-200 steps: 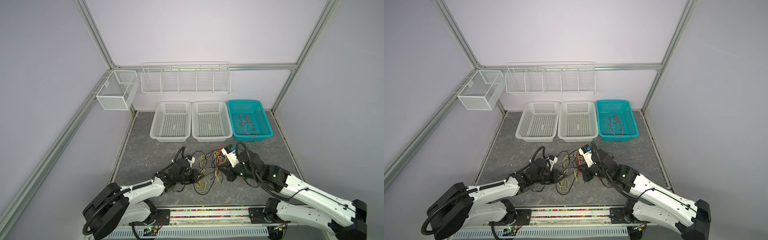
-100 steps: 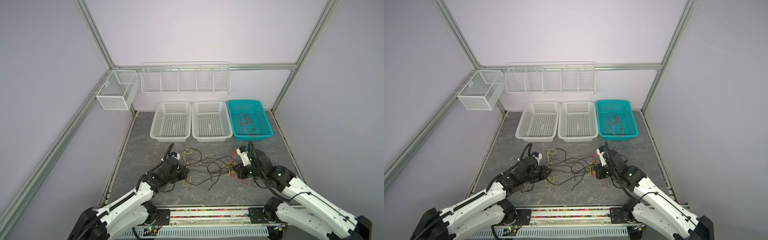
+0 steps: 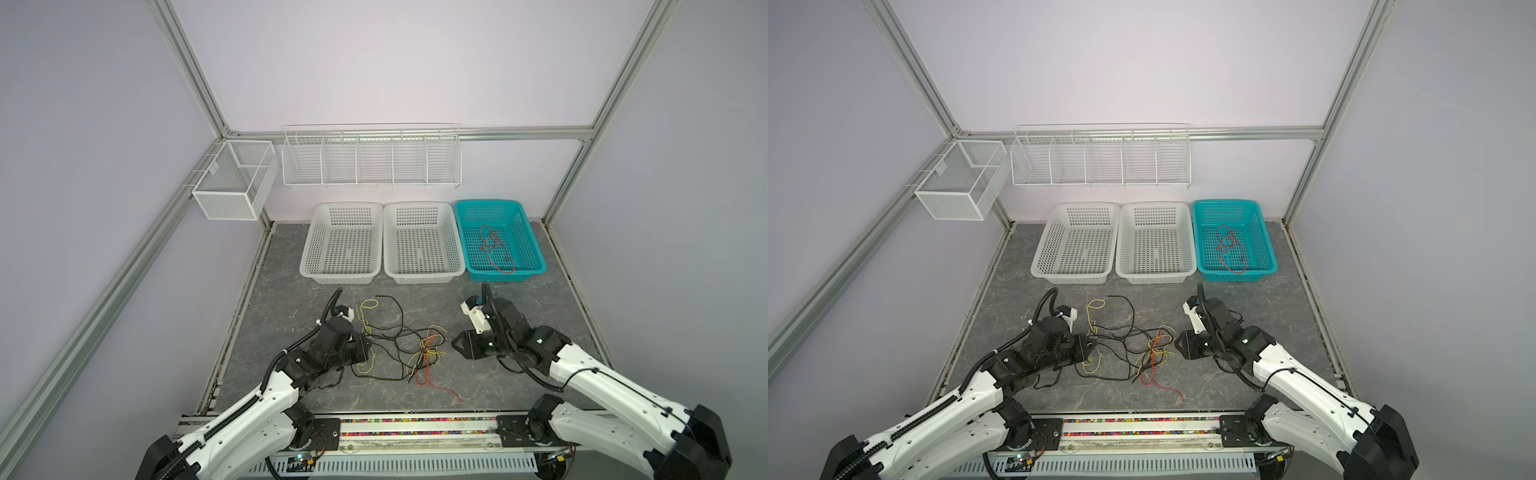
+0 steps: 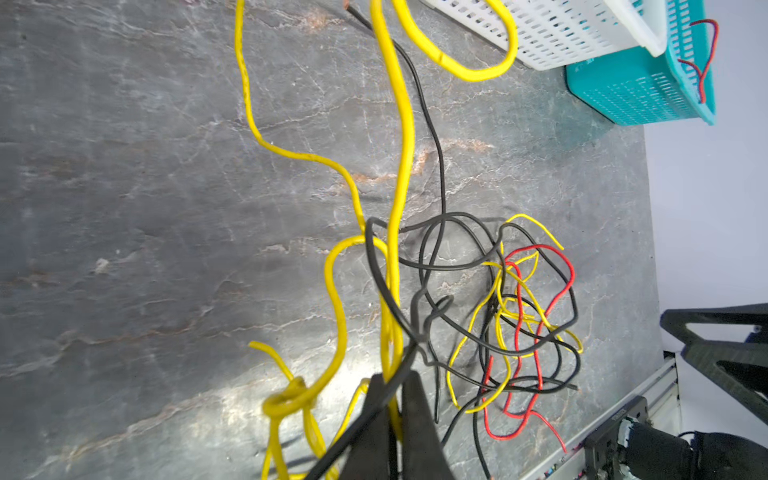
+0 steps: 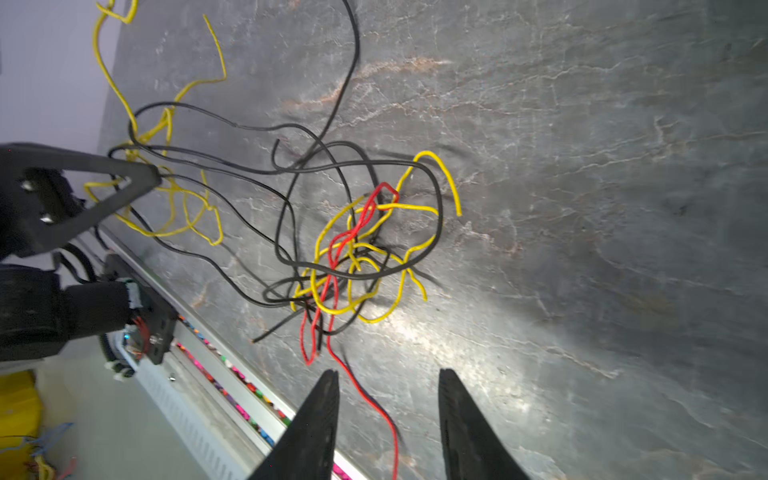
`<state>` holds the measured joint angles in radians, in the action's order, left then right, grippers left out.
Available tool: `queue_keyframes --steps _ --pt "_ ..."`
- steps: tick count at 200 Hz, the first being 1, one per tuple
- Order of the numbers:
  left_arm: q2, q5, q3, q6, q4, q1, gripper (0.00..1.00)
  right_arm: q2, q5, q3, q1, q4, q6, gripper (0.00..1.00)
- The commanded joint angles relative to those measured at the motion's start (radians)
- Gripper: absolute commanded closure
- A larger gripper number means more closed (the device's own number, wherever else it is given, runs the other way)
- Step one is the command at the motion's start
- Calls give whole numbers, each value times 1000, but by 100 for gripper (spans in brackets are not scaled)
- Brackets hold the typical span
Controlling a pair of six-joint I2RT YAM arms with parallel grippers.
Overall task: Untangle the cables
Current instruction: 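Pull the grippers apart, lifting the red wire with the right gripper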
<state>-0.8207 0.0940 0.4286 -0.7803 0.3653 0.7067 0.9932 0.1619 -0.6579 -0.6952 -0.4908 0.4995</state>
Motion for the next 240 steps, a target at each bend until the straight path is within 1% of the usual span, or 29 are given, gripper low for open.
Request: queue_keyframes --steps 1,25,56,71,102,121,147,156,177,213,240 --pt "4 31 26 30 -38 -4 100 65 12 -11 -22 126 30 52" --pt "-3 40 26 31 -41 -5 100 192 9 -75 -23 157 71 52" --pt "11 53 8 31 -49 -4 100 324 54 -79 -43 307 209 53" --pt "17 53 3 30 -48 -5 100 381 10 -110 -73 300 223 55" --pt "21 53 4 34 -34 -5 100 457 -65 -150 -97 269 235 63" --pt "25 50 3 37 -28 -5 100 471 -93 -146 -98 278 234 71" --pt "31 49 -6 30 -26 -5 100 457 -142 -144 -98 262 218 83" --pt "32 46 -13 28 -25 -5 100 442 -140 -139 -98 268 213 87" --pt "36 34 -29 17 -25 -5 100 385 -137 -125 -98 285 204 93" --pt "35 13 -54 -3 -35 -5 100 223 -174 -134 -98 223 169 93" --pt "5 -1 -75 -13 -53 -4 100 74 -221 -174 -95 136 104 93"
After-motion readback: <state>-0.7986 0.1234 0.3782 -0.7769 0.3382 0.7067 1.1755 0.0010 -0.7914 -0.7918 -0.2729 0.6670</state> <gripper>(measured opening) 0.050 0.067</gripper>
